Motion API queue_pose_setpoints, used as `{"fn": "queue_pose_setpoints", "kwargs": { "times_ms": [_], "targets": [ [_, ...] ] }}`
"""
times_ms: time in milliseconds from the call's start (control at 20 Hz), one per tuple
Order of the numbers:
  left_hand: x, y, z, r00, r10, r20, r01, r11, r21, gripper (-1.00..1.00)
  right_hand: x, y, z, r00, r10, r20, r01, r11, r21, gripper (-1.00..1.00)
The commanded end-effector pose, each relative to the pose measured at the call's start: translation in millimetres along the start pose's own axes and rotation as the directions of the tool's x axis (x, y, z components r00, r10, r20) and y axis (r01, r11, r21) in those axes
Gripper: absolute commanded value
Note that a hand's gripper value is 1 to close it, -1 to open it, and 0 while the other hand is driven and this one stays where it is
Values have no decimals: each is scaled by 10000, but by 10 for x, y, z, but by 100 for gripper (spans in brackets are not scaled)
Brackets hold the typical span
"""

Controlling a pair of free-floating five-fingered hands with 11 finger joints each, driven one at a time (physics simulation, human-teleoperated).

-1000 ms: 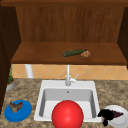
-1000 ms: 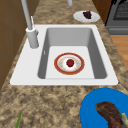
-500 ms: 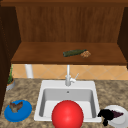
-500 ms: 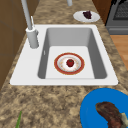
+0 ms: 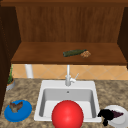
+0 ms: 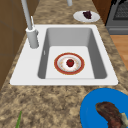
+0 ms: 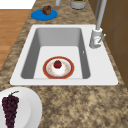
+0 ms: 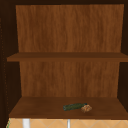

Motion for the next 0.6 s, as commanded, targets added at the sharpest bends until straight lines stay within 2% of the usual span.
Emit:
{"fn": "queue_pose_setpoints", "kwargs": {
  "times_ms": [0, 100, 150, 250, 350, 450, 500, 550],
  "targets": [
    [-40, -149, 303, 9989, 454, -112, -458, 9983, -361, -100, 0, 0, 0, 10000, 0, 0, 0, 10000, 0, 0],
    [-88, -206, 442, 9983, 582, -35, -583, 9966, -576, -100, 0, 0, 0, 10000, 0, 0, 0, 10000, 0, 0],
    [-91, -261, 520, 9983, 587, 28, -585, 9965, -590, -100, 0, 0, 0, 10000, 0, 0, 0, 10000, 0, 0],
    [-42, -339, 673, 9976, 676, 160, -667, 9966, -483, -100, 0, 0, 0, 10000, 0, 0, 0, 10000, 0, 0],
    [14, -407, 812, 9972, 739, 144, -734, 9967, -346, -100, 0, 0, 0, 10000, 0, 0, 0, 10000, 0, 0],
    [60, -471, 941, 9957, 928, -19, -928, 9956, -136, -100, 0, 0, 0, 10000, 0, 0, 0, 10000, 0, 0],
    [76, -513, 1026, 9953, 967, 39, -966, 9952, -139, -100, 0, 0, 0, 10000, 0, 0, 0, 10000, 0, 0],
    [105, -520, 1051, 9945, 1045, -105, -1046, 9944, -161, -100, 0, 0, 0, 10000, 0, 0, 0, 10000, 0, 0]
  ]
}}
